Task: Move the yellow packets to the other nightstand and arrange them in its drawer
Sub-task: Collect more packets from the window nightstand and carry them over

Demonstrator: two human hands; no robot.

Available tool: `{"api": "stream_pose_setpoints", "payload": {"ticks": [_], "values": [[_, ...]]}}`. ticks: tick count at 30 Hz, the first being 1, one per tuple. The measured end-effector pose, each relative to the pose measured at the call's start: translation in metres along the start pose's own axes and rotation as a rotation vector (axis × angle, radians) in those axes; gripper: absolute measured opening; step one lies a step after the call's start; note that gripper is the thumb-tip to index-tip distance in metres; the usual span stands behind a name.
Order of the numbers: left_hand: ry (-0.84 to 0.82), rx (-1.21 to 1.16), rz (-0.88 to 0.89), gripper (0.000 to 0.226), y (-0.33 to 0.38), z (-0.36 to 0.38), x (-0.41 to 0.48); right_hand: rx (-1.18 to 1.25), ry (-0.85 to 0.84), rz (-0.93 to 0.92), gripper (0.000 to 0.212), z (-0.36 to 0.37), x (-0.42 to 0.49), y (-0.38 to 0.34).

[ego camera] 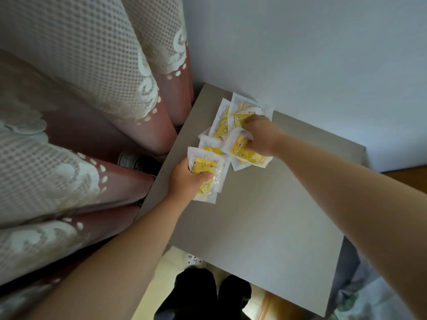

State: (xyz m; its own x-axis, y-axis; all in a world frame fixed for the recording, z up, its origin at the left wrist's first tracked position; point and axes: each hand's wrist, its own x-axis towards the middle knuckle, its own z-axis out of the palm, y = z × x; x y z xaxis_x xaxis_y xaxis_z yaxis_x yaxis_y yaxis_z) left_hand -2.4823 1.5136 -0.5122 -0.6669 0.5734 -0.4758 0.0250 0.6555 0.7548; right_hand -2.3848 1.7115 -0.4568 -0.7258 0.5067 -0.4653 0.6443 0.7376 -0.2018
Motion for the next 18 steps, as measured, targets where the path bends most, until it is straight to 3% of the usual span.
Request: {"api": "stream_pose_setpoints", "payload": {"ticks": [3, 8, 10, 13, 18], "values": [[-0.006, -0.081, -0.054, 0.020, 0.000, -0.003, 0.003, -0.115, 0.009, 0.120, 0.056, 0.018, -0.002, 0.007], [-0.039, -0.107, -0.054, 0.018, -0.001, -0.002, 0.002, 0.070, 0.076, 0.386, 0.071, 0.038, -0.021, 0.011], [-0.068, -0.110, -0.055, 0.015, -0.001, -0.003, 0.001, 0.291, 0.030, 0.513, 0.071, 0.041, -0.029, 0.010], [-0.110, -0.089, -0.061, 0.016, -0.003, -0.005, 0.000, 0.657, -0.030, 0.620, 0.051, 0.051, -0.042, 0.013], [-0.095, -0.068, -0.044, 0.017, 0.002, -0.005, -0.002, 1.189, 0.131, 0.719, 0.027, 0.074, -0.073, 0.013]]}}
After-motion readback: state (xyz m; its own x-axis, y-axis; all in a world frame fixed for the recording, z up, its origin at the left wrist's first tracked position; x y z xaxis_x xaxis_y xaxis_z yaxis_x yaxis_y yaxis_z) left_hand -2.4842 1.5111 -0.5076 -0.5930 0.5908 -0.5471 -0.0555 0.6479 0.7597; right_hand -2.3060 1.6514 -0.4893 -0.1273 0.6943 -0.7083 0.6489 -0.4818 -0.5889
